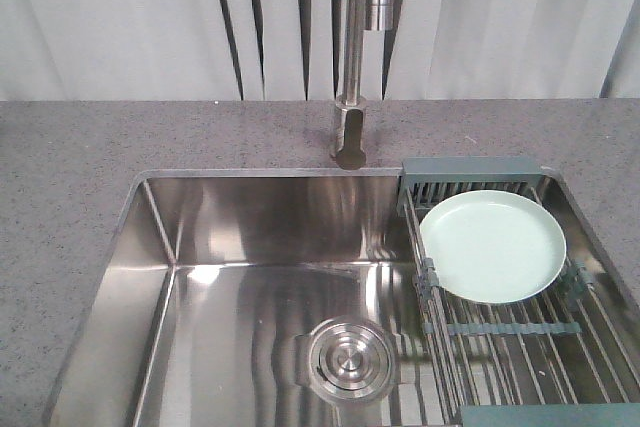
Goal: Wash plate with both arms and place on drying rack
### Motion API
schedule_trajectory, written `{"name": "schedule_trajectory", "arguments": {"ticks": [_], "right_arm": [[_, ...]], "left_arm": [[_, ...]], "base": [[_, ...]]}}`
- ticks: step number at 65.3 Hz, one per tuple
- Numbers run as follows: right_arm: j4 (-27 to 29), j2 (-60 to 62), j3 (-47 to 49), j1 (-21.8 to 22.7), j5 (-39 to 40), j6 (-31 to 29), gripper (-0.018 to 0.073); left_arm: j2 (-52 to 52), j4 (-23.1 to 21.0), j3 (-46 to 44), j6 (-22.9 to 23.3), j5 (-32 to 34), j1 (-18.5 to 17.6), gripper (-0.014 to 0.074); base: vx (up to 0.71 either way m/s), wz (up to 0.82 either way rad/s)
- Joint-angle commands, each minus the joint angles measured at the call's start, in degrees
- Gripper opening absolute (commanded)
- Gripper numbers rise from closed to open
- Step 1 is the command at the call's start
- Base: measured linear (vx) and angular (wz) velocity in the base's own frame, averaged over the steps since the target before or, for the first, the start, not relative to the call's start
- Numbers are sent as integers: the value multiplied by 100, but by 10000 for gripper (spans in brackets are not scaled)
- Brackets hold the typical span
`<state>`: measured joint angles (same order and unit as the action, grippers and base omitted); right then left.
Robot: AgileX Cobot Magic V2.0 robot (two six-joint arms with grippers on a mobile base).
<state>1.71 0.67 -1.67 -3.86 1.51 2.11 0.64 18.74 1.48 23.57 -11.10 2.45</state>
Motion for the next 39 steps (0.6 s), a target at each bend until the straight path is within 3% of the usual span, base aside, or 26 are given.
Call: {"name": "schedule_trajectory", "arguments": {"ticks": [1, 39], "right_arm": [[68, 22, -15, 78, 482, -62, -1], [68, 22, -5, 78, 481, -62, -1]], "left_arm": [[86, 24, -143, -4, 412, 3, -6], [86, 24, -143, -4, 412, 3, -6]], "base": [[0, 0], [0, 0]]}}
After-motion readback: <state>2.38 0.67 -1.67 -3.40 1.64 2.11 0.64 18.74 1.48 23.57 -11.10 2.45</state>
